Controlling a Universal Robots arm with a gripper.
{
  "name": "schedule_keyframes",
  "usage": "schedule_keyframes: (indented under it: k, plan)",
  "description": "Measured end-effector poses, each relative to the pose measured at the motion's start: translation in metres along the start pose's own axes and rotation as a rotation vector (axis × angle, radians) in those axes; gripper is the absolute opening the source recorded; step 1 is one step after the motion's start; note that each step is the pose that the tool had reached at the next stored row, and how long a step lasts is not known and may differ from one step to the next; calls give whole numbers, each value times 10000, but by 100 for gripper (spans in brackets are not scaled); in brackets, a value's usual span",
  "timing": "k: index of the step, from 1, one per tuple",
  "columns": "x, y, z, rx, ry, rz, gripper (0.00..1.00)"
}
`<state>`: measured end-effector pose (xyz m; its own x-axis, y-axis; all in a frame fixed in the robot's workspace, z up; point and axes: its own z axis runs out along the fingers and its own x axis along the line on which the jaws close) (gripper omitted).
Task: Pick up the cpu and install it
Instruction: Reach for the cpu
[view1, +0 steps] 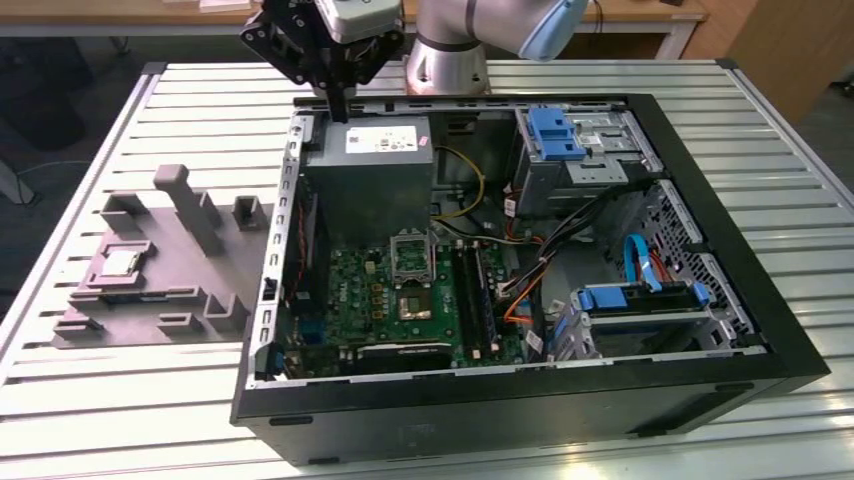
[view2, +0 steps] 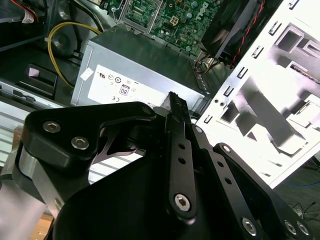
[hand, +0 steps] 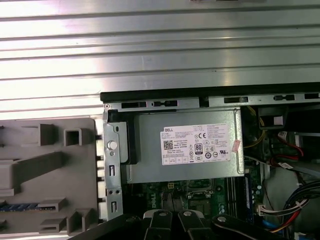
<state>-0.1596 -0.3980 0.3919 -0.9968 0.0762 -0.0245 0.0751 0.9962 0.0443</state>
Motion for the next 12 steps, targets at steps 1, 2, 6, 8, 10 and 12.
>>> schedule_keyframes:
  k: [1,2,6,8,10,12]
  plan:
    - [2,0,0,0,0,0,11]
    - [4,0,0,0,0,0,11]
    - [11,-1,0,-1,0,-1,11]
    - [15,-1,0,0,0,0,11]
    - [18,-1,0,0,0,0,11]
    - [22,-2,0,0,1,0,11]
